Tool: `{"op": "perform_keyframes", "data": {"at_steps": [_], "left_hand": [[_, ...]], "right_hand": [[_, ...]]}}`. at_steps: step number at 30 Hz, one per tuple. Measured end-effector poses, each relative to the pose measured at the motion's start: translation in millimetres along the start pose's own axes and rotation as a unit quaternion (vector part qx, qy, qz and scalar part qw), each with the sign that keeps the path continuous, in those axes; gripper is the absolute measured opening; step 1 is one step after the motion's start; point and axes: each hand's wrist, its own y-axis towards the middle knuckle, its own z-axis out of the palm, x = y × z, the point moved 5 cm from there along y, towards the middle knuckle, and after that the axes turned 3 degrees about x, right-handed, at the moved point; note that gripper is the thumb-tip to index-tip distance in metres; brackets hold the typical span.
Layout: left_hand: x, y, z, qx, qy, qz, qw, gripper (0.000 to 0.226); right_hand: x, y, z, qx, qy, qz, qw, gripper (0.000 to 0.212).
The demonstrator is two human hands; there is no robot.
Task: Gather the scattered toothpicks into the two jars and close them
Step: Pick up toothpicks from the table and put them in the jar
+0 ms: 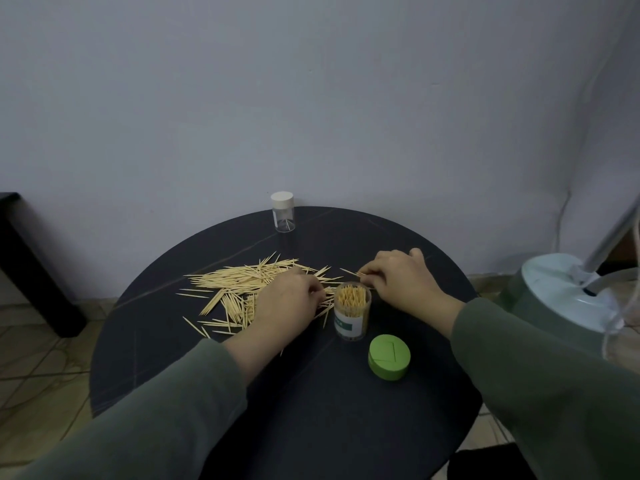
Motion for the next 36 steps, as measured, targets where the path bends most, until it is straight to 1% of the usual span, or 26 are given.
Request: {"op": "perform_keyframes", "data": {"at_steps": [3,5,7,9,11,13,15,17,18,20,24,26,27,29,31,33,36], "left_hand": [[2,2,-4,-0.008,-0.059,-0.028,0.998,0.018],[3,3,-8,-0.020,-0.116,-0.040,0.992,0.015],[3,4,-13,-0.037,-0.185,-0.041,0.981,0.012],[0,1,-21,-0.048,-0.264,-0.039,0.963,0.008],[-5,-3,-29,-0.053,-0.363,-0.039,0.929,0.008],[-10,-7,-34,-0.058,-0.468,-0.041,0.881,0.009],[-15,-11,-36,-0.058,-0.544,-0.045,0.836,0.009],[-21,-12,-36,-0.052,-0.581,-0.041,0.811,0.010],[-24,-13,-35,-0.045,-0.585,-0.035,0.809,0.010],[-28,-13,-31,-0.026,-0.567,-0.020,0.823,0.010],[-30,-14,-23,0.016,-0.463,0.022,0.886,0.009],[-30,-14,-24,0.011,-0.392,0.050,0.918,0.008],[-31,-14,-26,0.005,-0.363,0.066,0.929,0.008],[-31,-16,-28,0.000,-0.329,0.093,0.940,0.010],[-31,-16,-28,-0.001,-0.304,0.110,0.946,0.018],[-30,-16,-28,-0.004,-0.259,0.132,0.957,0.029],[-29,-14,-32,-0.016,-0.181,0.165,0.969,0.033]], "right_hand": [[-2,-2,-5,-0.015,0.044,0.011,0.999,0.021],[-3,-4,-9,-0.031,0.103,0.023,0.994,0.017],[-1,-5,-14,-0.042,0.169,0.024,0.984,0.010],[2,-8,-20,-0.057,0.231,0.009,0.971,0.006],[7,-13,-29,-0.079,0.286,-0.011,0.955,0.009],[14,-20,-37,-0.100,0.321,-0.038,0.941,0.011],[19,-28,-41,-0.118,0.328,-0.061,0.935,0.012],[21,-32,-42,-0.123,0.328,-0.073,0.934,0.012],[21,-33,-41,-0.118,0.325,-0.074,0.935,0.013],[19,-33,-39,-0.096,0.319,-0.069,0.940,0.013],[15,-34,-31,-0.039,0.307,-0.061,0.949,0.011],[15,-34,-29,-0.035,0.281,-0.056,0.957,0.008],[15,-33,-28,-0.032,0.269,-0.056,0.961,0.007],[15,-31,-25,-0.015,0.255,-0.062,0.965,0.007],[15,-28,-20,0.013,0.265,-0.059,0.962,0.005],[13,-28,-17,0.040,0.283,-0.057,0.957,0.015],[11,-29,-19,0.058,0.273,-0.058,0.958,0.041]]}}
